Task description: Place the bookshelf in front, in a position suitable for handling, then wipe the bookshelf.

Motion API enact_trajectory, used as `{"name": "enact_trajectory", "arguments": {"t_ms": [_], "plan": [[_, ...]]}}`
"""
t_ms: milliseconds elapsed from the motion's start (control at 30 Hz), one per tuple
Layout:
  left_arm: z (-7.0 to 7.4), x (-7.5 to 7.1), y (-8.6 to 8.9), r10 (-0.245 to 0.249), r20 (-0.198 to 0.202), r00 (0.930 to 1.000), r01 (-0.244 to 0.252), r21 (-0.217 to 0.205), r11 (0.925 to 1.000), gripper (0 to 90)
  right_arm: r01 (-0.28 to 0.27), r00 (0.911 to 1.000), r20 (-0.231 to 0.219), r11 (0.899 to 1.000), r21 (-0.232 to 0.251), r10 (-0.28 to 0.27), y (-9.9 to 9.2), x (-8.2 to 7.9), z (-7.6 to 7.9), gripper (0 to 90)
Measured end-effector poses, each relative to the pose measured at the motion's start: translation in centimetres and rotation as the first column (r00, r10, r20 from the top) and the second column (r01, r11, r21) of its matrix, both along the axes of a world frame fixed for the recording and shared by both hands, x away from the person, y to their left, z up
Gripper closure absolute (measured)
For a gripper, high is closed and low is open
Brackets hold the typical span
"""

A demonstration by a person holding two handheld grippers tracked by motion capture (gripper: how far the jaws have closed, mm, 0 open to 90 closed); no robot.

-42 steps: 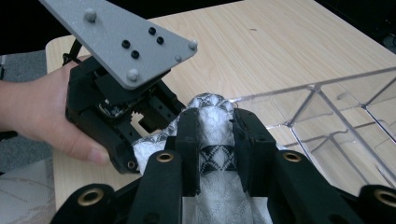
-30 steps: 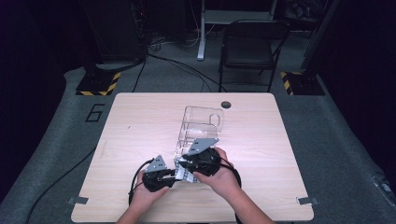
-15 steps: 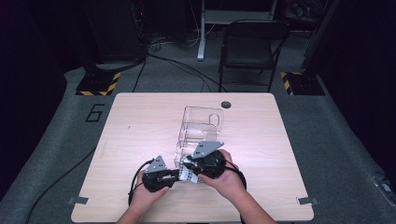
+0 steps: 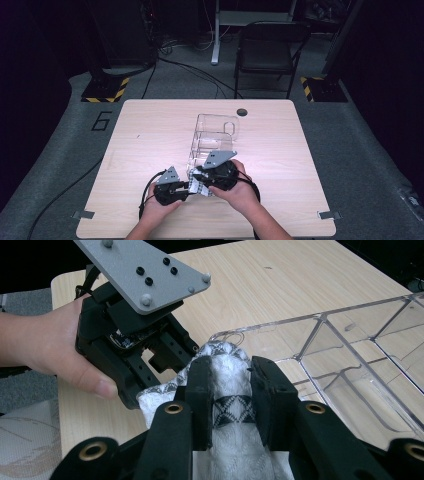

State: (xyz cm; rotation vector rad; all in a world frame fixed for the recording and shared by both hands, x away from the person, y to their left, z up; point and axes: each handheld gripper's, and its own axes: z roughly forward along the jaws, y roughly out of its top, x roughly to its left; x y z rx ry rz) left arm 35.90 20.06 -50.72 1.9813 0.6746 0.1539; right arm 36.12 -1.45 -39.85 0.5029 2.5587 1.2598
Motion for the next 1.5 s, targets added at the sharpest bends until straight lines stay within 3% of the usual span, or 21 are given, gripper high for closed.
{"name": "enact_trajectory", "arguments": {"t_ms": [200, 400, 500, 700, 900, 1000, 1167, 1233, 1500], "plan": [[0.0, -0.1, -0.1, 0.008, -0.003, 1.0000, -0.008, 0.000, 1.0000, 71.1, 0.033, 0.9994, 0.005, 0.999, 0.015, -0.033, -2.1, -0.6, -0.1, 69.9], [0.0, -0.1, -0.1, 0.008, -0.009, 0.9999, -0.008, -0.008, 0.9999, 71.0, 0.073, 0.9971, -0.025, 0.996, 0.056, -0.072, -4.8, -0.9, -0.2, 69.2], [-0.2, -0.3, -0.3, 0.017, 0.015, 0.9998, -0.017, -0.004, 0.9999, 70.9, 0.079, 0.9968, -0.019, 0.995, 0.060, -0.078, -4.8, -1.0, -0.3, 68.8], [-0.3, -0.3, -0.3, 0.016, 0.014, 0.9998, -0.016, -0.018, 0.9997, 70.5, 0.080, 0.9967, -0.014, 0.996, 0.046, -0.080, -3.9, -0.9, -0.3, 67.7], [-0.3, -0.2, -0.4, -0.005, 0.030, 0.9995, 0.004, 0.011, 0.9999, 69.6, 0.077, 0.9970, -0.012, 0.996, 0.042, -0.077, -1.9, -0.8, -0.3, 67.6], [-0.3, -0.2, -0.4, -0.007, 0.033, 0.9994, 0.007, 0.020, 0.9998, 69.6, 0.068, 0.9976, 0.011, 0.997, 0.031, -0.069, -1.1, -0.8, -0.4, 67.6], [-0.3, -0.3, -0.5, -0.003, 0.023, 0.9997, 0.002, 0.012, 0.9999, 69.7, 0.079, 0.9969, -0.011, 0.996, 0.048, -0.078, -2.4, -0.9, -0.4, 67.6], [-0.3, -0.4, -0.6, 0.013, 0.030, 0.9994, -0.014, 0.005, 0.9999, 69.7, 0.090, 0.9959, -0.019, 0.994, 0.057, -0.089, -3.8, -1.0, -0.4, 67.5], [-0.2, -0.2, -0.6, -0.002, 0.013, 0.9999, 0.001, 0.007, 1.0000, 69.7, 0.105, 0.9941, -0.038, 0.991, 0.089, -0.101, -6.2, -1.3, -0.5, 67.0]]}}
